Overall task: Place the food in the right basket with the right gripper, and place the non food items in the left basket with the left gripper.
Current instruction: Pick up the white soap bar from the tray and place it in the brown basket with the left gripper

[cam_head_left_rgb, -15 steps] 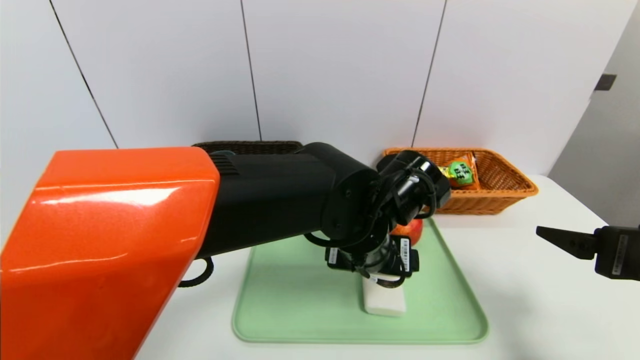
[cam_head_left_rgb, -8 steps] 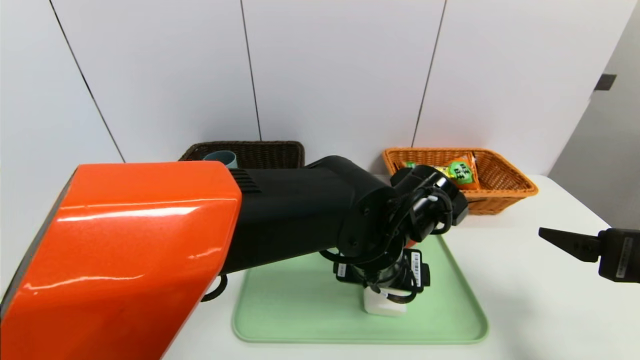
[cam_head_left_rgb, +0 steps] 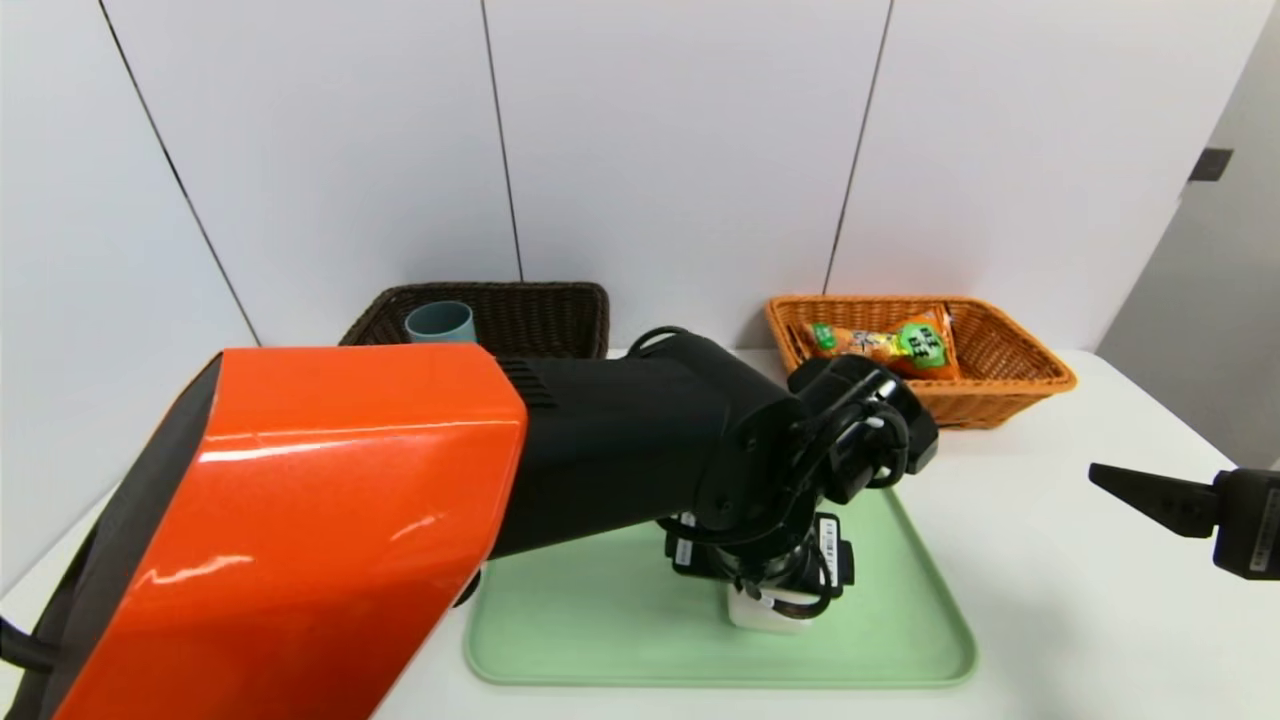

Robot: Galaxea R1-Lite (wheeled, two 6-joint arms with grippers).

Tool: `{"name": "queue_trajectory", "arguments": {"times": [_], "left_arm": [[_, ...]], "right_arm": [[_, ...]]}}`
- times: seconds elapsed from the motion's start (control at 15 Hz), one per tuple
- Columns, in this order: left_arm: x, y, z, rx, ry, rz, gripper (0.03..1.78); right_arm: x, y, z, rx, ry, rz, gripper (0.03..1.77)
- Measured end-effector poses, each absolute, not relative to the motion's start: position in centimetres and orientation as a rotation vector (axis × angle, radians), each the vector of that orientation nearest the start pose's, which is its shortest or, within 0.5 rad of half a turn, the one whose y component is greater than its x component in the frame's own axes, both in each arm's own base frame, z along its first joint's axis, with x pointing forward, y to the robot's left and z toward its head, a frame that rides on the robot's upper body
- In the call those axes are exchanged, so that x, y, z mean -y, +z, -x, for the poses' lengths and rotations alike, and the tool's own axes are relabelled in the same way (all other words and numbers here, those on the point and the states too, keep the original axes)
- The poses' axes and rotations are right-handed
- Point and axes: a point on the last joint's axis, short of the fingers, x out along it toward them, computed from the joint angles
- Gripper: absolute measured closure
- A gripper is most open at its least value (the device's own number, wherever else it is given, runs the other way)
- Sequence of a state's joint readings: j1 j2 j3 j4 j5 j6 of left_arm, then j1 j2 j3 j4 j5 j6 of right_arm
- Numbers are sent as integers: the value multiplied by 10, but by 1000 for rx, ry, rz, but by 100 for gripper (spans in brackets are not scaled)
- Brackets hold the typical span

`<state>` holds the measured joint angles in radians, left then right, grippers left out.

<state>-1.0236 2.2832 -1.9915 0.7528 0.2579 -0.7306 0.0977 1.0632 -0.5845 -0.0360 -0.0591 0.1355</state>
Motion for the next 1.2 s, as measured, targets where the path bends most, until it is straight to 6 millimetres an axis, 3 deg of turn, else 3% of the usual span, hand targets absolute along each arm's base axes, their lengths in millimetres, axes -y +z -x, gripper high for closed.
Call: {"name": "queue_trajectory", "arguments": {"times": [1.2], "left_arm": [[379, 149, -230, -1005, -328, -37, 12]], "right_arm": [[-11, 203, -129, -434, 8, -100, 9]]}}
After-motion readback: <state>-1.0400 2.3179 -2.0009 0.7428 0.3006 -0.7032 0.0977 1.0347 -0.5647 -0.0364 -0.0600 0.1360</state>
